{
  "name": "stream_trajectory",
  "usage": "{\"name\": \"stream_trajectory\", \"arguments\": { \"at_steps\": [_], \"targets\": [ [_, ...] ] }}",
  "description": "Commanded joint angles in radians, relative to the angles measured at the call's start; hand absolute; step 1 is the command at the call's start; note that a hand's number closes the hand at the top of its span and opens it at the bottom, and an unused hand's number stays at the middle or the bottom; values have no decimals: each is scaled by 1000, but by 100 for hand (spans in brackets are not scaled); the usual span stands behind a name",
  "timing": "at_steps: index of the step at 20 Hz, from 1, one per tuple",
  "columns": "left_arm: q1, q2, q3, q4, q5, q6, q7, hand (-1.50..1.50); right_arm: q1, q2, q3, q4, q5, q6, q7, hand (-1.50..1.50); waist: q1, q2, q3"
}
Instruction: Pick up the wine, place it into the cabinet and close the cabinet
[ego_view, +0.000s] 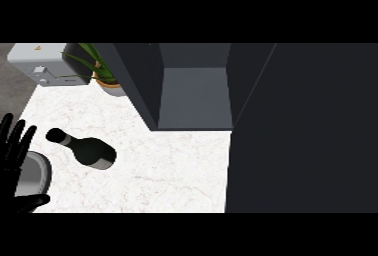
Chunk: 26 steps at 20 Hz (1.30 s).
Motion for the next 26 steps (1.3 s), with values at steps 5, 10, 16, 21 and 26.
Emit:
{"name": "stream_trajectory", "arguments": {
  "at_steps": [5,10,16,21,26],
  "targets": [
    [-78,-14,1,255,-112,-22,-190,-150,9,-9,-46,-166,-116,-12,76,-150,-6,1,0],
    [-117,24,26,336,-76,-53,-197,-150,-29,13,-20,-126,-78,-25,92,-150,-1,1,0],
    [-95,40,26,444,-99,-125,-294,-150,3,27,-11,-168,-52,-21,90,-150,-2,0,0],
    [-115,-3,-18,483,-152,-97,-351,-150,63,23,-40,-181,-95,15,55,-150,-3,0,1],
    [-156,25,8,641,-161,-148,-473,-150,-24,4,-56,-166,-109,-6,116,-150,-2,1,0]
  ]
}}
